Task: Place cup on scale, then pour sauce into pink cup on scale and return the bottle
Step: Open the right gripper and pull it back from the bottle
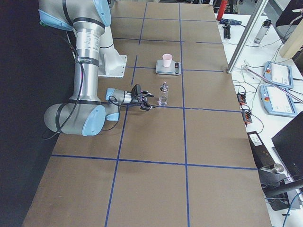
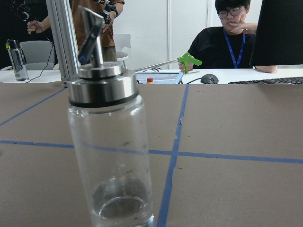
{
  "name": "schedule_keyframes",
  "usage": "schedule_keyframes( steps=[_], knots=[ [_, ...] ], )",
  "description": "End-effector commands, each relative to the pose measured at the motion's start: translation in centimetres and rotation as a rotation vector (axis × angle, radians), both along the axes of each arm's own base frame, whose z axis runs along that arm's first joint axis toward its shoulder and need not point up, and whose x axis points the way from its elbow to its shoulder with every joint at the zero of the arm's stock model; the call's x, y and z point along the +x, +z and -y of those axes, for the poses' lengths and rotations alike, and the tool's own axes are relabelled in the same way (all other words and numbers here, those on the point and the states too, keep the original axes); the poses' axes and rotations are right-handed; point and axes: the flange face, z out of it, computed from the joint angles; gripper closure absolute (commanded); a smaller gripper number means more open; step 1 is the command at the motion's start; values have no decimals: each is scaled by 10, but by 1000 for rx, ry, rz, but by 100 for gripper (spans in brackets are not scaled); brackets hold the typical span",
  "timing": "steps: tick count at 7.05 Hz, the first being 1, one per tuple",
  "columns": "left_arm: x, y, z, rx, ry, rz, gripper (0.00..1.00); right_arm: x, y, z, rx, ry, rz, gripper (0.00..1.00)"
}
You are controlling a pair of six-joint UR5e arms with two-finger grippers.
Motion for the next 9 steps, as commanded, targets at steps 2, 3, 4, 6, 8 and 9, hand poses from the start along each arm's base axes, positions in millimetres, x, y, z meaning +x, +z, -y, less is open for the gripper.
schedule_keyframes(
  steps=[2,3,4,6,8,9],
  knots=[
    [0,0,-4,-3,0,0,0,30,18,-2,-4,-36,6,0],
    [0,0,-4,-1,0,0,0,54,28,10,-16,-53,-3,0],
    [0,0,-4,-1,0,0,0,73,34,35,-40,-60,-26,0],
    [1,0,-4,-4,0,-2,0,118,41,85,-96,-110,-58,0],
    [1,0,-4,-4,2,-2,0,192,73,131,-170,-146,-120,0],
    [1,0,-3,-5,0,-4,0,237,79,157,-183,-195,-132,0]
  ],
)
